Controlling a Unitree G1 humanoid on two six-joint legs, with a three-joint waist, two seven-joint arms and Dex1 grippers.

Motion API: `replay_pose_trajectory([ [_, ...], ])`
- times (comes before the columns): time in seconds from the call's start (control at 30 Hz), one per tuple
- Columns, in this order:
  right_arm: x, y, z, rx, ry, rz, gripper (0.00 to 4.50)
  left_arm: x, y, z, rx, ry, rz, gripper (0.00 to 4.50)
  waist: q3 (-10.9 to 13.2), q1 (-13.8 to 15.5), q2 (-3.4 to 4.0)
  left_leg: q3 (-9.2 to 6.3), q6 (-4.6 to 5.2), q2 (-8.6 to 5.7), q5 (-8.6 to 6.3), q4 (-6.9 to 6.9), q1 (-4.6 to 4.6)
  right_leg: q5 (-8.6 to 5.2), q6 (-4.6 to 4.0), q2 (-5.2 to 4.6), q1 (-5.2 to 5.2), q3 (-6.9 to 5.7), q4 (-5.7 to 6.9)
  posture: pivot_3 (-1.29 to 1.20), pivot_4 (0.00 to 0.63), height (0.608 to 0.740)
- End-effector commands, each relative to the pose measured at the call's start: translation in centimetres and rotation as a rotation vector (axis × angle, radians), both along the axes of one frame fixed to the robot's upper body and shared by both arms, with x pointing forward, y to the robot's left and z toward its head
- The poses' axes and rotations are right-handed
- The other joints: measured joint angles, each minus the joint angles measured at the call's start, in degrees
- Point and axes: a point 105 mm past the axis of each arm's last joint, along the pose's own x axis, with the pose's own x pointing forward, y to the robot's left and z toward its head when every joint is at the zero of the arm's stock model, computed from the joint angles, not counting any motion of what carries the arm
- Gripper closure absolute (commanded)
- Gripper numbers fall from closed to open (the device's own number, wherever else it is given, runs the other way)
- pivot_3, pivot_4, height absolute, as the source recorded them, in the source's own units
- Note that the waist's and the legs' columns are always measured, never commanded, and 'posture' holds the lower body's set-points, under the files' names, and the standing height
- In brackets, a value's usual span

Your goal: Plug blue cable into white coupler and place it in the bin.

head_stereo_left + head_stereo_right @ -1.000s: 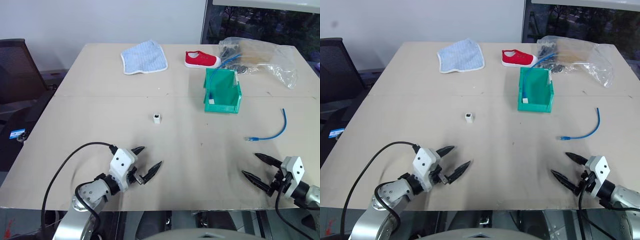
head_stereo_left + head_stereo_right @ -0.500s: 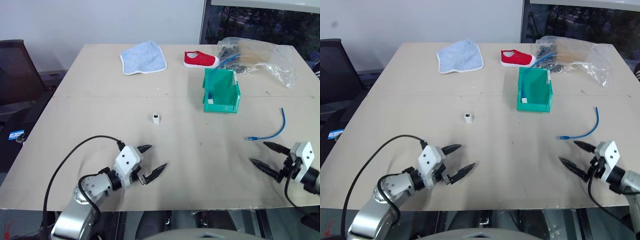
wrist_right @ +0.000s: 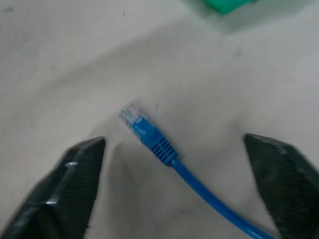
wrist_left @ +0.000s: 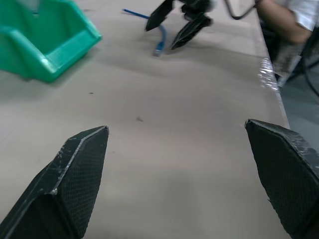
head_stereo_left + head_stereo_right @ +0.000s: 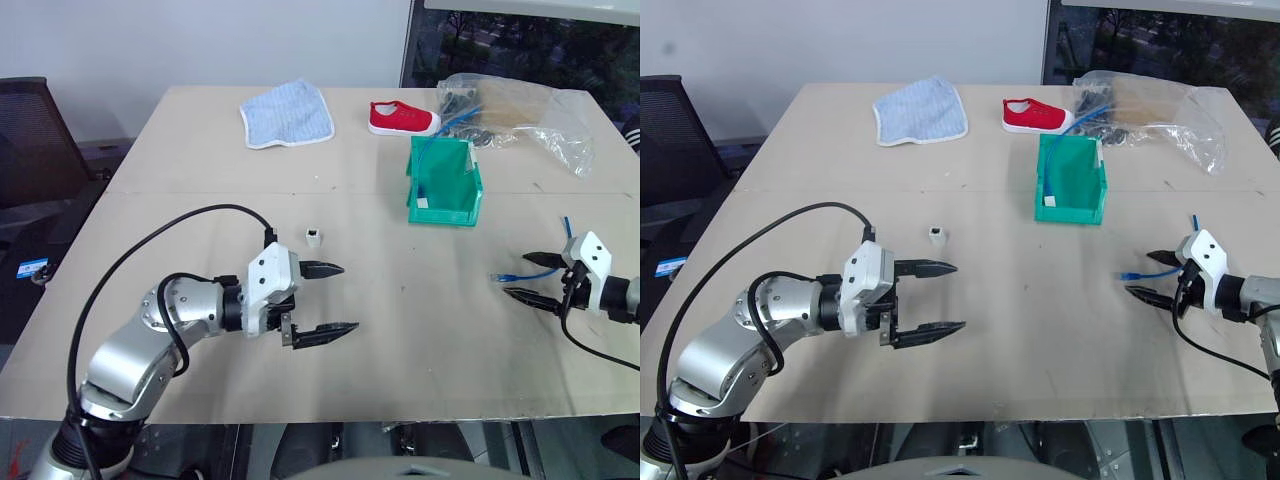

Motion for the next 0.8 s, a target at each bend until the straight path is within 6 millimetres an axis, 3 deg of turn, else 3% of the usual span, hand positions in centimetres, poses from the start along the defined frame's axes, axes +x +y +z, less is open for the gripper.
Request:
replay_pose_trajectory([
  [0.03, 0.2, 0.3, 0.4, -0.024, 0.000, 0.050, 2.23, -0.2, 0.2, 0.9, -0.005, -0.025, -0.045, 0.00, 0.00, -0.02, 0.00, 0.00, 0.00, 0.00, 0.00, 0.01, 0.00, 0.00, 0.00, 0.00, 0.00, 0.01, 0.00, 0.00, 0.150, 0.740],
  [0.1, 0.4, 0.5, 0.4, -0.032, -0.008, 0.061, 3.38, -0.1, 0.5, 0.8, 0.014, -0.038, -0.050, 0.00, 0.00, -0.02, 0.00, 0.02, 0.00, 0.01, 0.00, 0.03, 0.01, 0.00, 0.00, 0.00, 0.00, 0.03, 0.02, 0.00, 0.150, 0.740],
  [0.2, 0.5, 0.8, 0.5, -0.033, -0.012, 0.079, 4.42, 0.0, 0.7, 0.6, 0.020, -0.041, -0.051, 0.00, 0.00, -0.04, 0.00, 0.03, -0.01, 0.01, 0.00, 0.04, 0.01, 0.00, 0.00, 0.00, 0.00, 0.04, 0.02, 0.00, 0.150, 0.740],
  [0.3, 0.4, 1.8, 0.6, -0.042, -0.021, 0.133, 4.42, 0.0, 0.9, 0.4, 0.030, -0.044, -0.052, 0.00, 0.00, -0.03, 0.00, 0.03, -0.01, 0.01, 0.00, 0.05, 0.01, 0.00, 0.00, 0.00, 0.00, 0.04, 0.02, 0.00, 0.150, 0.740],
  [0.63, 0.1, 12.6, 1.7, -0.018, -0.047, 0.494, 4.42, 0.5, 1.5, -0.5, 0.077, -0.066, -0.070, 0.00, 0.01, -0.16, 0.02, 0.05, -0.04, 0.08, 0.02, 0.05, 0.04, 0.00, 0.00, 0.05, -0.02, 0.06, 0.08, 0.00, 0.150, 0.740],
  [0.8, 1.5, 16.5, 1.8, -0.038, -0.088, 0.532, 4.42, 0.9, 1.5, -0.7, 0.086, -0.070, -0.067, 0.00, 0.02, 0.04, 0.01, 0.01, -0.04, 0.05, 0.01, 0.07, -0.03, 0.00, -0.01, 0.03, -0.03, 0.00, 0.05, 0.00, 0.150, 0.740],
])
